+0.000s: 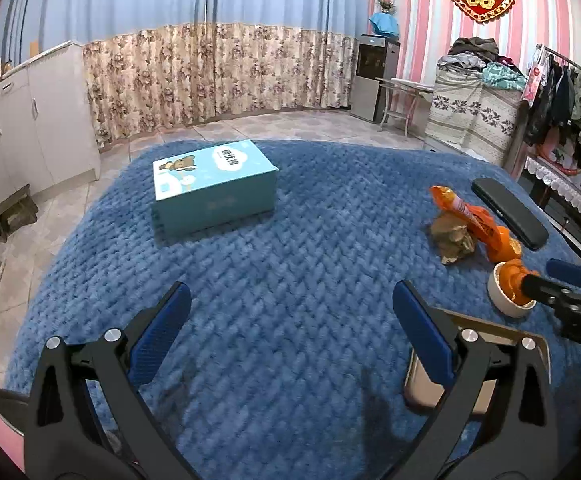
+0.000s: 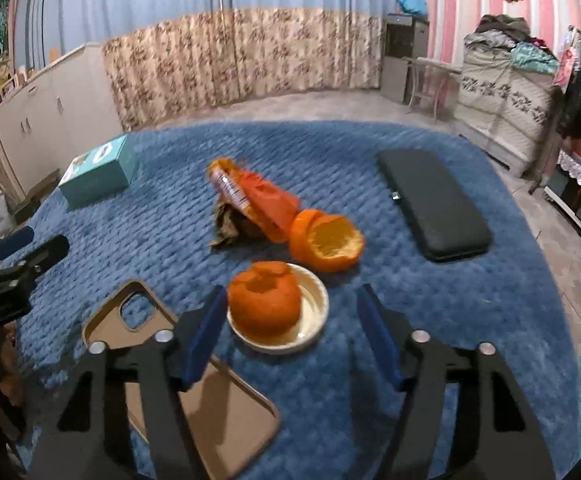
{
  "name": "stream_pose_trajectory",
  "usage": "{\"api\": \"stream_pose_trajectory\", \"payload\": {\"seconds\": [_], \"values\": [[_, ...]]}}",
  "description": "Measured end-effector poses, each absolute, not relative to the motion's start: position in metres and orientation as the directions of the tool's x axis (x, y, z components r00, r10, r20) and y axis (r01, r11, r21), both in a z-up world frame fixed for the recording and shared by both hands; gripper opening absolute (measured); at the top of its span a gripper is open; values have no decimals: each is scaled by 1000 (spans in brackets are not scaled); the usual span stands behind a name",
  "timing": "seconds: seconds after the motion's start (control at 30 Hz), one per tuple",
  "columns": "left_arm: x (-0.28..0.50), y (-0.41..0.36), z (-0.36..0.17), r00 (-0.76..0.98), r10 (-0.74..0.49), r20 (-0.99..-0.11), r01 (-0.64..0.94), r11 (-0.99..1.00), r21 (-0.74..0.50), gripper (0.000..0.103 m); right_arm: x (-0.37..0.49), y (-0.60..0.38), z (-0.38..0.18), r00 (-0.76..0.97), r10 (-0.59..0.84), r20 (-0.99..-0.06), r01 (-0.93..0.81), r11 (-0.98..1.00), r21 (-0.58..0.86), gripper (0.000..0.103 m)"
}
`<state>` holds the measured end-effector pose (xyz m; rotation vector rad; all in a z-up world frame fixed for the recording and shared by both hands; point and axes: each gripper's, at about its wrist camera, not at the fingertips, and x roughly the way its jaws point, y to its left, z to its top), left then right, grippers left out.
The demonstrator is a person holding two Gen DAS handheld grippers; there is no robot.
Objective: Collect trash
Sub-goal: 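Grasp the orange peel on the cream lid with the right tool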
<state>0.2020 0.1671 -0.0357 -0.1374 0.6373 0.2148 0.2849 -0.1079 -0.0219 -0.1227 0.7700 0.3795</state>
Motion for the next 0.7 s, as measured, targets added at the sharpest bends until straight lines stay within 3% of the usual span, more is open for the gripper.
{"api": "stream_pose_trajectory", "payload": {"seconds": [0.17, 0.23, 0.3, 0.53, 0.7], "values": [[197, 170, -36, 784, 141, -604, -235, 969, -78, 98, 292, -99, -28, 616, 298, -729, -392, 919, 43, 59], [196, 169, -35, 786, 135, -603, -228, 970, -79, 98, 295, -97, -32, 603, 295, -741, -391, 919, 48, 49], [196, 168, -34, 787, 130, -603, -220, 972, -77, 98, 297, -100, -35, 586, 322, -744, -390, 916, 89, 45], [194, 157, -30, 790, 126, -600, -192, 980, -48, 98, 300, -114, -30, 587, 367, -721, -362, 916, 171, 44], [195, 156, -32, 779, 118, -616, -192, 980, -56, 98, 303, -108, -34, 581, 348, -736, -377, 916, 137, 40]]}}
